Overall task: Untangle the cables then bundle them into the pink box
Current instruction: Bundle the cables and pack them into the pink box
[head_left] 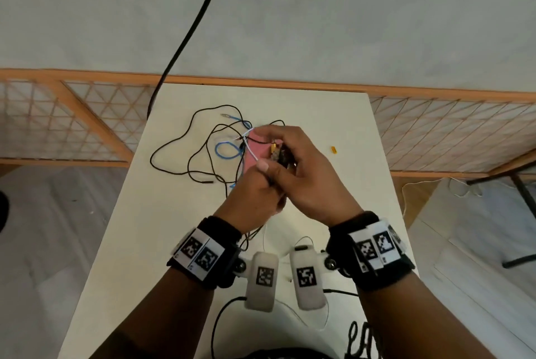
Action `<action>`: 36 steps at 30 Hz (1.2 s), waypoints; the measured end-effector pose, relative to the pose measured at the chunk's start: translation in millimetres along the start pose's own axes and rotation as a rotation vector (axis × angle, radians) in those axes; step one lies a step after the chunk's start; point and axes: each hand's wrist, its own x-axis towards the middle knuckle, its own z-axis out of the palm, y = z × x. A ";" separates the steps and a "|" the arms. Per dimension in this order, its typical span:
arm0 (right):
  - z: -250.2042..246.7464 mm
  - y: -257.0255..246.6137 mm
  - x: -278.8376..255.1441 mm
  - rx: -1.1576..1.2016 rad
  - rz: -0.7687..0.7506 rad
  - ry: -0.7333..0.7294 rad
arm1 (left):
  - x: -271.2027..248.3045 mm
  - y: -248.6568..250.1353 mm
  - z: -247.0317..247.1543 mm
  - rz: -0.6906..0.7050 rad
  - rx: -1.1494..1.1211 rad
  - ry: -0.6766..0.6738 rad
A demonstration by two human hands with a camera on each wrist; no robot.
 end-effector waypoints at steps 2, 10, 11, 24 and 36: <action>4.1 3.4 -2.5 -0.027 0.000 0.020 | -1.9 1.2 -1.6 0.004 -0.007 0.002; 0.2 5.7 -2.8 -0.002 0.038 -0.064 | -5.5 6.1 0.3 -0.029 -0.204 -0.034; -0.7 7.3 -2.6 -0.013 0.025 -0.066 | -5.1 6.4 0.9 -0.033 -0.231 -0.044; 29.1 38.9 -28.5 0.351 0.089 -0.118 | 24.8 66.5 -12.7 0.017 -0.428 0.077; 44.2 19.6 -36.4 0.395 0.285 -0.252 | 28.0 106.8 -38.0 0.297 -0.145 0.252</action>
